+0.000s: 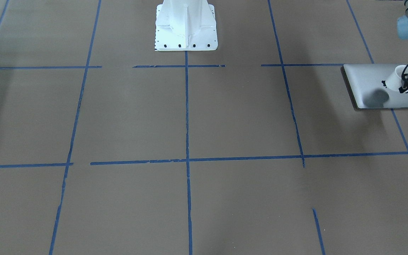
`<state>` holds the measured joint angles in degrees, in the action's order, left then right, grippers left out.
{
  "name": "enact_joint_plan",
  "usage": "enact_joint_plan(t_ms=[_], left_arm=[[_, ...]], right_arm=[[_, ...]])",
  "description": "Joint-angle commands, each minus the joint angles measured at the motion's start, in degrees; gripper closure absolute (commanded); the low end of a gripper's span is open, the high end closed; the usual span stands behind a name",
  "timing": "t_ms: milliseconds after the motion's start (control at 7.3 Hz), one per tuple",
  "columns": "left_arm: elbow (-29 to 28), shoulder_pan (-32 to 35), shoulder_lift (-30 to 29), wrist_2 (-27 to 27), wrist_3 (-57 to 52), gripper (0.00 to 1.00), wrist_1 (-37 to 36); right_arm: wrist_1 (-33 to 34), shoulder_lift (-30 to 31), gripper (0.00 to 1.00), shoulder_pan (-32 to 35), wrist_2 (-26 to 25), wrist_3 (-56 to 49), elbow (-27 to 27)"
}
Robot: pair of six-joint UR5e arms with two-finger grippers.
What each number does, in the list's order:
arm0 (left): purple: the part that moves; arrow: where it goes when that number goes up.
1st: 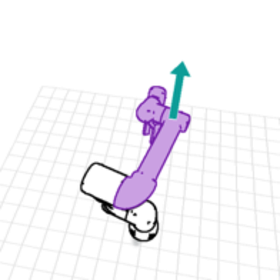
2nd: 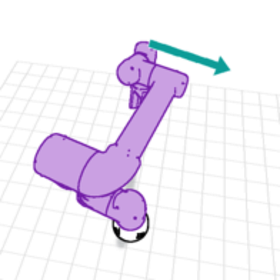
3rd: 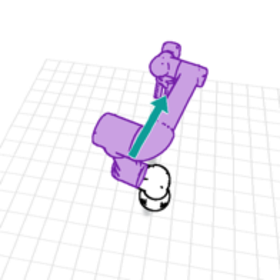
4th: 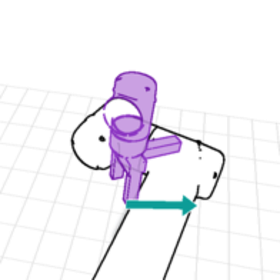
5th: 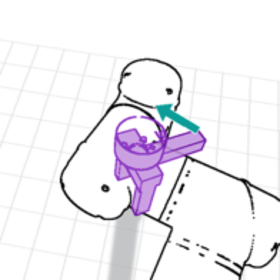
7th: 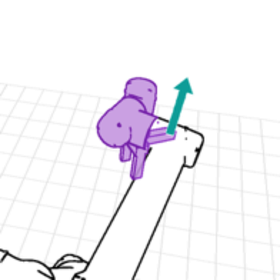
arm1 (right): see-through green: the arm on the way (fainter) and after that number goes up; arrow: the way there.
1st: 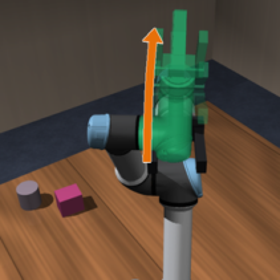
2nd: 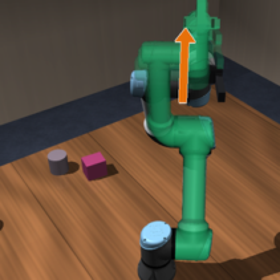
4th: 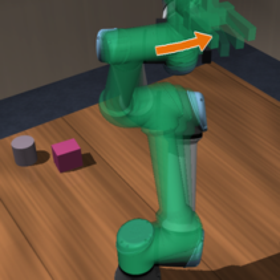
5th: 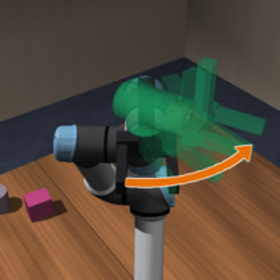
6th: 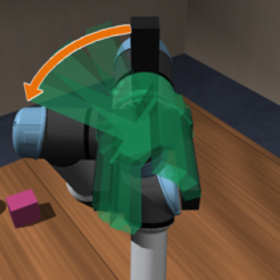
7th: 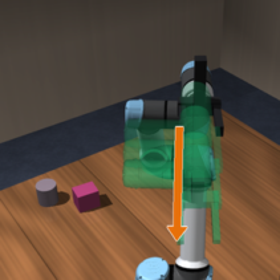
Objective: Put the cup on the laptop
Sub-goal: 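Lower the white cup onto the laptop lid and open the left gripper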
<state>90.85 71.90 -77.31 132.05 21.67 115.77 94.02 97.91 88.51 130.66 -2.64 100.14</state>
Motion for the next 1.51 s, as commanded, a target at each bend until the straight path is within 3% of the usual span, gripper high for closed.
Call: enact_joint_plan(t_ms=[0, 411, 548, 685, 822, 1370], left_arm=[[-3.4, -2.54, 0.14, 0.05, 2.84, 1.0, 4.29], [-3.57, -5.55, 0.14, 0.4, 3.38, 1.0, 4.21], [-3.49, -5.55, 0.23, 0.4, 2.94, 0.61, 4.38], [-3.31, -5.37, 0.23, 0.4, 0.67, 0.13, 4.82], [-3.14, -5.11, 0.23, 0.49, 0.3, 0.01, 4.65], [-2.7, -1.97, -0.21, 0.67, -7.15, 0.01, 3.51]], right_arm=[[0.02, 0.0, 0.0, 0.0, 0.03, 0.0, 0.05], [0.02, 0.0, 0.0, 0.0, 0.03, 0.0, 0.05], [0.02, 0.0, 0.0, 0.0, -0.06, 0.0, 0.05], [0.02, 0.0, 0.0, 0.0, 0.03, 0.0, 0.05], [0.02, 0.0, 0.0, 0.0, -0.06, 0.0, 0.05], [0.02, 0.0, 0.0, 0.0, 0.03, 0.0, 0.05]])
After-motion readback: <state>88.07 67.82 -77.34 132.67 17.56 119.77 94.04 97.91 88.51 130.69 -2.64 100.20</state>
